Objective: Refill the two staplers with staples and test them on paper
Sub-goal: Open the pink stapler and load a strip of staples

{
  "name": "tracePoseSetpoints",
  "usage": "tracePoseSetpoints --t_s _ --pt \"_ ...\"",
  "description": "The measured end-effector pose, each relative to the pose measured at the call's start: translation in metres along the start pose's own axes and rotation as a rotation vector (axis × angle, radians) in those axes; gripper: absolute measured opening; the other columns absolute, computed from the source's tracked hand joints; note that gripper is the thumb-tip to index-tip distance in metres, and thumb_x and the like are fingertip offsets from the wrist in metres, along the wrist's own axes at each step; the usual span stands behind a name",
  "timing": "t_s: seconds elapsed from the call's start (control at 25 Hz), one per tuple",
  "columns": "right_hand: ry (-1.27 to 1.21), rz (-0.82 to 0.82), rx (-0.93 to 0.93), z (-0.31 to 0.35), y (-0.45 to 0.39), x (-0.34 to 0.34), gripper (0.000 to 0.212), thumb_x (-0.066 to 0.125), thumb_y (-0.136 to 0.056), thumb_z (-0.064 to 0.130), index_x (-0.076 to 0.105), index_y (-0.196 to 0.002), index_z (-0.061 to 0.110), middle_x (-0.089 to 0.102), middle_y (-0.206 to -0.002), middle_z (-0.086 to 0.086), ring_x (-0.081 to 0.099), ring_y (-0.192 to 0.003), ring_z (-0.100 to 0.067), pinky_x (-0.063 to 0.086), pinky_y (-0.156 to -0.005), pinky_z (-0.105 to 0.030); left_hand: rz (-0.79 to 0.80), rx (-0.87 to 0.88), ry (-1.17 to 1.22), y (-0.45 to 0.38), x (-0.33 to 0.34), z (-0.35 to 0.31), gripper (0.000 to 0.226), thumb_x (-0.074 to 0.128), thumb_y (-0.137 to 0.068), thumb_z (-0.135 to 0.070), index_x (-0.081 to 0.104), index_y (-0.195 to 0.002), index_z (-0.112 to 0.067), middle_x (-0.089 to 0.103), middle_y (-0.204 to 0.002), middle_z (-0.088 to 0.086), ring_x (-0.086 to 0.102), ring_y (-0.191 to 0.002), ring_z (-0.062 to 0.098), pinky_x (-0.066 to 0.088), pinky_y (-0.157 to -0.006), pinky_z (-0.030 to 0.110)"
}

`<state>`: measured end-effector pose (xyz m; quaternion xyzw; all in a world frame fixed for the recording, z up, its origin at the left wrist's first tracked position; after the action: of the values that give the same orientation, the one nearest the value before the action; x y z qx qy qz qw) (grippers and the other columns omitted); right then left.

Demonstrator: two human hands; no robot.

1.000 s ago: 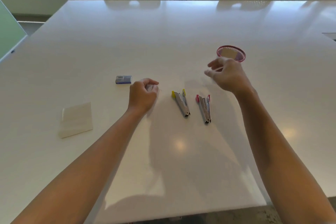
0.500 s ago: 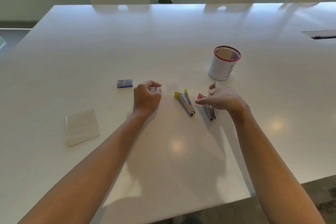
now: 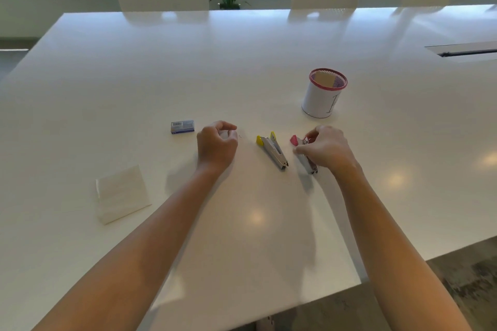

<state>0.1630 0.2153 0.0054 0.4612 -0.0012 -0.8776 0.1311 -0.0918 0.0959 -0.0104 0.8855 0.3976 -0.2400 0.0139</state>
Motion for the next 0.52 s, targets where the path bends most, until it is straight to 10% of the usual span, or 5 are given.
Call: tracePoseSetpoints --t_s 0.36,0.52 --pt "-0.445 0.083 -0.215 0.045 0.011 0.003 0.044 0.085 -0.075 0.034 0.068 -0.114 0.025 0.076 -0.094 0.008 0.072 -0.081 -0.002 0.051 -0.066 -0.015 -0.023 -0.020 0.072 0.002 -0.004 -0.003 0.018 0.063 -0.085 -0.010 0.076 -0.090 -0.021 0.059 -0.064 -0.014 0.052 -0.057 -0.001 0.035 -0.054 0.003" --pt "-0.539 0.144 -0.296 0.080 0.019 0.018 0.047 0.082 -0.079 0.033 0.062 -0.120 0.022 0.078 -0.091 0.007 0.074 -0.082 -0.005 0.055 -0.073 -0.021 -0.068 -0.059 0.208 0.006 -0.013 -0.005 0.019 0.061 -0.090 -0.014 0.077 -0.097 -0.021 0.073 -0.095 -0.006 0.063 -0.093 0.009 0.047 -0.083 0.017"
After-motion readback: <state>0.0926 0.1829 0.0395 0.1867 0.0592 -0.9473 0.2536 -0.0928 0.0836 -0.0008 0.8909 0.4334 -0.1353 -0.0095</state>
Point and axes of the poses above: each hand's wrist, its own y-axis away from the middle knuckle, its own x-axis out of the palm, z = x × y, the point moved 10 cm from there along -y, towards the middle knuckle
